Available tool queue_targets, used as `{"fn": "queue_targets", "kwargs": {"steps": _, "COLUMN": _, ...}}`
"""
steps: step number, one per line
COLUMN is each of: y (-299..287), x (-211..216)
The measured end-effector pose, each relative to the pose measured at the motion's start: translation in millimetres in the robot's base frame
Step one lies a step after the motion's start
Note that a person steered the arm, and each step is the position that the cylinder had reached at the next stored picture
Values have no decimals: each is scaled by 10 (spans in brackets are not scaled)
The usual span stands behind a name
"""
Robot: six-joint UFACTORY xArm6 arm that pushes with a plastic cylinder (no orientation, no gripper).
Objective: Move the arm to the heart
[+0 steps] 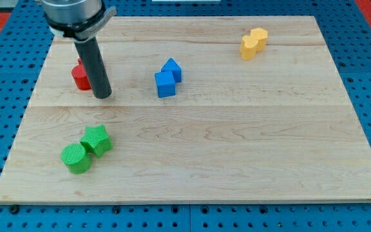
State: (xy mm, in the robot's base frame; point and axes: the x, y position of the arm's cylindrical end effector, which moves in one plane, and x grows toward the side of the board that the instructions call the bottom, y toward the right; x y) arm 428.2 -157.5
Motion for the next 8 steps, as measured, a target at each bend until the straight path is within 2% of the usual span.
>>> {"fn": "queue_targets", "kwargs": {"steps": 2, "y": -212, "x": -62}}
{"fn": "queue_targets", "kwargs": {"steps": 3, "y": 21, "x": -154}}
{"fn": "queue_targets", "kwargs": {"steps": 6, "y": 885, "x": -1036}}
{"fn": "queue_targets", "kwargs": {"steps": 8, "y": 1871, "x": -1541}}
